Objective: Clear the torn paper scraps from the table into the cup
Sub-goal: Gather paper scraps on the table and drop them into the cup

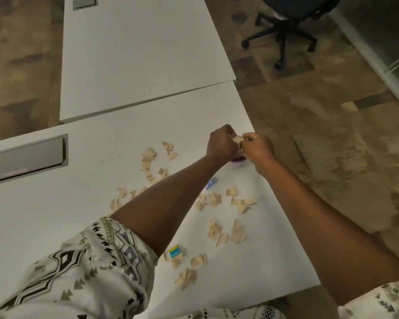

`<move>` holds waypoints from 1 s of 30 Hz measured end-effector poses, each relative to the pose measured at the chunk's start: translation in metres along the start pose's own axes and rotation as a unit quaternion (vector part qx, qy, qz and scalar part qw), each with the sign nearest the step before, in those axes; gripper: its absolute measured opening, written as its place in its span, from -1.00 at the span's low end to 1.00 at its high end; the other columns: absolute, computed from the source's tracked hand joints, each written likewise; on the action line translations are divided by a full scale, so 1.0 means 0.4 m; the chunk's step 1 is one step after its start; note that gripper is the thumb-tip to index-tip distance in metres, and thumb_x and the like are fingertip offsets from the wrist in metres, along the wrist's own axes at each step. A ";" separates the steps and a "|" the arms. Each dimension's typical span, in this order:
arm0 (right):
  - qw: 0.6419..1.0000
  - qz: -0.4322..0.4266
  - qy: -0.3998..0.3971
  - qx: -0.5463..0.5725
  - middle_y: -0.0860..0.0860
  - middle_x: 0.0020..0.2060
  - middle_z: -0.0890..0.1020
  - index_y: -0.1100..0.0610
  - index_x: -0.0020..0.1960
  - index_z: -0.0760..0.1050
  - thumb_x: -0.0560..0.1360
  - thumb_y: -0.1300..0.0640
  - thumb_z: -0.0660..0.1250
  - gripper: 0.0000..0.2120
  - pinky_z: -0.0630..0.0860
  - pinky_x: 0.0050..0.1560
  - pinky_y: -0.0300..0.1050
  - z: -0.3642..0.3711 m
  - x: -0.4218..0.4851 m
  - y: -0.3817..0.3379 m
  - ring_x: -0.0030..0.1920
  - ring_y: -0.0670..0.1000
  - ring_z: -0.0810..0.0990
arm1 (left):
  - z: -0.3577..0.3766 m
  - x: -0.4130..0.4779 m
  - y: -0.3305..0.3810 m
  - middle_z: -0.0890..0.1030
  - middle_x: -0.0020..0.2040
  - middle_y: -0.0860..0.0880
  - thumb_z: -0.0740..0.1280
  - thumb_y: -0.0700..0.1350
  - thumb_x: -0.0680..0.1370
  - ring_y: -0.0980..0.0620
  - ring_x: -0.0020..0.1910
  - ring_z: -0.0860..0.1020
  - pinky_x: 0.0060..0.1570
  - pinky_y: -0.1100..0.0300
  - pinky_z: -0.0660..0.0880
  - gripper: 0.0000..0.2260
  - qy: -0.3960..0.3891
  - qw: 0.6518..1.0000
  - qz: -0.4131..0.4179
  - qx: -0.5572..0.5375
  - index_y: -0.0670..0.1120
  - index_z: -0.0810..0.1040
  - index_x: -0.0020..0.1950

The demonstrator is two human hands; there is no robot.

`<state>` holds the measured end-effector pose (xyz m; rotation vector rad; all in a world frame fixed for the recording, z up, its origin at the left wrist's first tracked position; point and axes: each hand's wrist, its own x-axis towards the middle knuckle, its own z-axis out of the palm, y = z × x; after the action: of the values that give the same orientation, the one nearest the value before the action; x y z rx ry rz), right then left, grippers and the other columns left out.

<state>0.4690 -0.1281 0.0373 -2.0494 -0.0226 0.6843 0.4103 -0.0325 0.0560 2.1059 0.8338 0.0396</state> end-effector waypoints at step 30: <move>0.909 -0.048 -0.136 -0.392 0.13 0.52 0.21 0.04 0.54 0.20 0.55 -0.05 0.32 -0.38 0.33 0.42 0.05 0.070 -0.459 0.370 0.46 0.22 0.27 | -0.089 -0.555 -0.495 0.51 0.19 -0.05 0.35 -0.02 0.54 -0.05 0.17 0.49 0.07 0.06 0.51 -0.77 -0.054 0.987 0.029 0.149 -0.04 0.54 0.17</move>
<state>0.2642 -0.2397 -0.0071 -2.6602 -0.6513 1.0015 0.1185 -0.0523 -0.0079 2.3889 0.7509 -0.1768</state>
